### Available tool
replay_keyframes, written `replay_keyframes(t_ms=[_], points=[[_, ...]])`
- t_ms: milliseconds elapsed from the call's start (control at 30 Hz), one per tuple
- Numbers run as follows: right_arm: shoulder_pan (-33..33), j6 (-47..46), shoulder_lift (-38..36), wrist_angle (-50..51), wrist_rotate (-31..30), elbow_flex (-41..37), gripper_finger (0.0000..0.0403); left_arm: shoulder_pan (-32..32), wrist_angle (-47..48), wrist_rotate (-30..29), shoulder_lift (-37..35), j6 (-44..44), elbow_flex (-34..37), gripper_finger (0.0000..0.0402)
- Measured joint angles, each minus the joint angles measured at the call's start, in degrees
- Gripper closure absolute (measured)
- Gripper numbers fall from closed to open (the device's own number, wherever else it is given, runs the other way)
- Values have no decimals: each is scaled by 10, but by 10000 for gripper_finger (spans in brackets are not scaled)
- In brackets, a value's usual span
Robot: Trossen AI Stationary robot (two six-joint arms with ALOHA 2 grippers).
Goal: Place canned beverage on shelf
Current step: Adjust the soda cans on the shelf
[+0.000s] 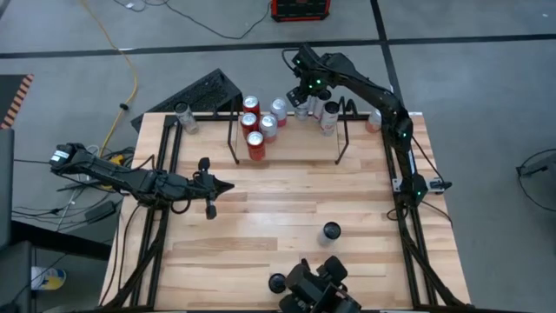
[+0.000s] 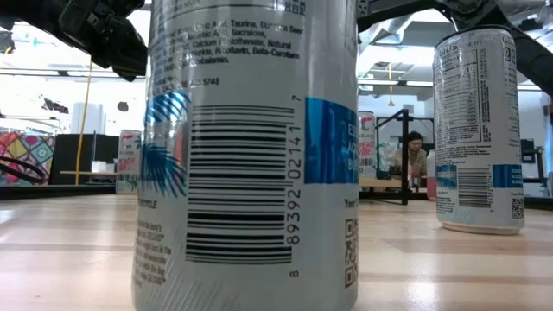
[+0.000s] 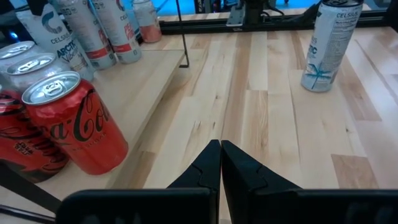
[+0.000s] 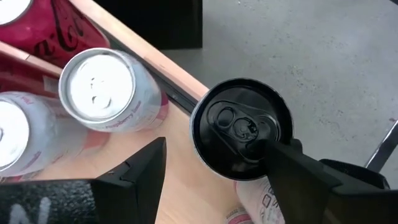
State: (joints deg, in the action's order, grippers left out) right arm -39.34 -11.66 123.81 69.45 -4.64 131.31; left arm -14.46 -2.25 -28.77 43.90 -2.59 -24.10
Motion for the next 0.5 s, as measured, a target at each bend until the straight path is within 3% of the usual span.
replay_keyframes(t_ms=[500], points=[[23,-2,0,17,2,0,138,0,-1,-1,0,19,0,402]])
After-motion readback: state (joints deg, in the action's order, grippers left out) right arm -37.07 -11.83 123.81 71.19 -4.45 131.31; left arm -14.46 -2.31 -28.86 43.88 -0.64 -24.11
